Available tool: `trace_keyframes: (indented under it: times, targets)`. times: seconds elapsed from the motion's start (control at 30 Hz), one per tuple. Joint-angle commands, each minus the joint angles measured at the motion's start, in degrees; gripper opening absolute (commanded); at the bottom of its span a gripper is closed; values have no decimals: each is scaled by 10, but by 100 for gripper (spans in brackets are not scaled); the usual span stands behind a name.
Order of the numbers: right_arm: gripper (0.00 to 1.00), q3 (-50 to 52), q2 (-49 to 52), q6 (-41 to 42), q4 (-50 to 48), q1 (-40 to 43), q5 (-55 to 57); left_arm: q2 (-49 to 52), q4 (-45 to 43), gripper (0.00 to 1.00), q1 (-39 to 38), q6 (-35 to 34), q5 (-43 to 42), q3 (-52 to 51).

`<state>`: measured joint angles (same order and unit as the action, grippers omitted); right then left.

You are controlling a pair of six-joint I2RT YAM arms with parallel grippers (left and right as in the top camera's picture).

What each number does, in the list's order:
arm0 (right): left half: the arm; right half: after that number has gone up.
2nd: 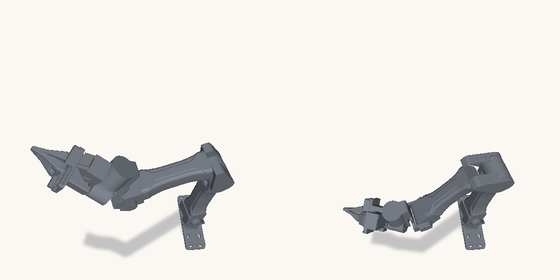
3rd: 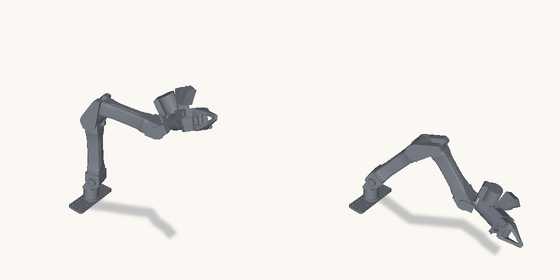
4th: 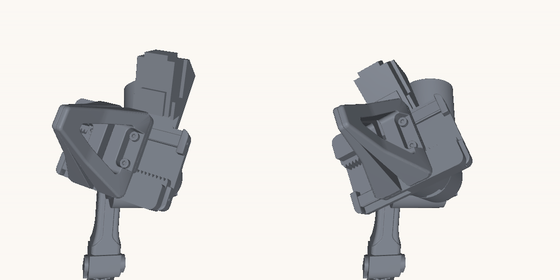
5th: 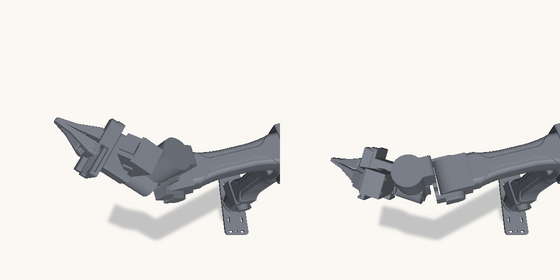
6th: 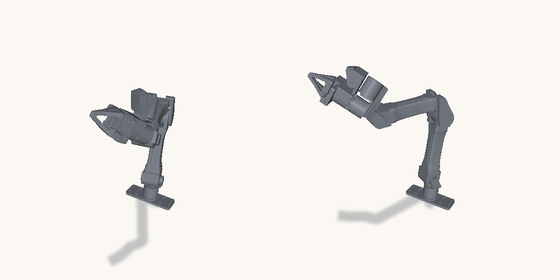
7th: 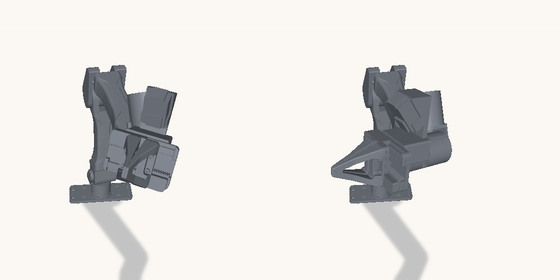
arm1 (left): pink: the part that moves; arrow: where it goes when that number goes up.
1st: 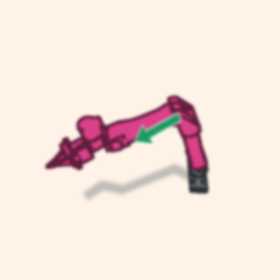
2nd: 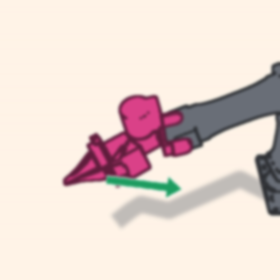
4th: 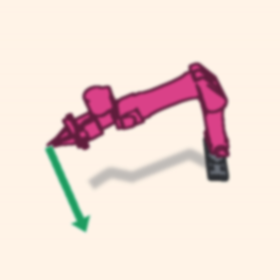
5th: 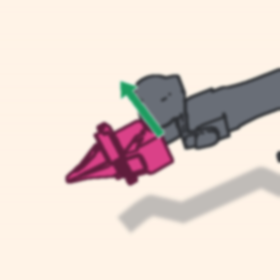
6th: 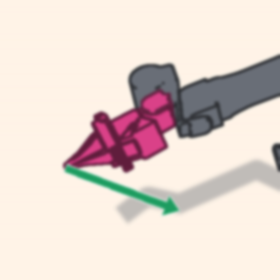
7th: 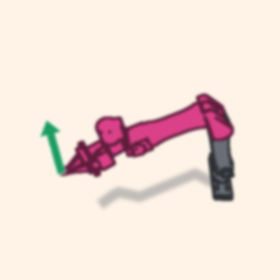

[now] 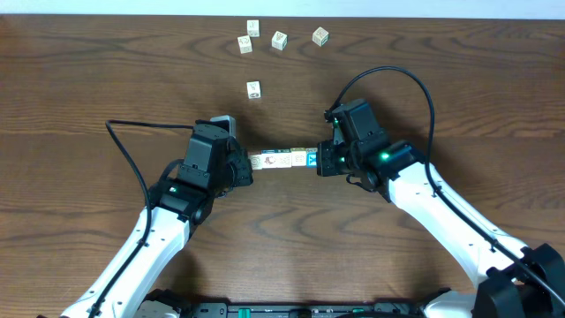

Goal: Lift 5 blocks
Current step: 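Keep squeezing the row between both grippers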

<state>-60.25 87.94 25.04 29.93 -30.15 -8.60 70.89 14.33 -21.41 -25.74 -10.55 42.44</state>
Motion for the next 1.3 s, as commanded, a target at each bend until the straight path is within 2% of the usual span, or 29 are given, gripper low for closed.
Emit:
trace_keyframes:
  times: [0.0,1.27]
  targets:
    - [1,-17,-1,-1,-19,-58,-187,-1,-27,7,-41,-12,-158,43]
    - [1,-17,-1,0,-19,-57,-204,22,-24,7,-58,-11,-158,43]
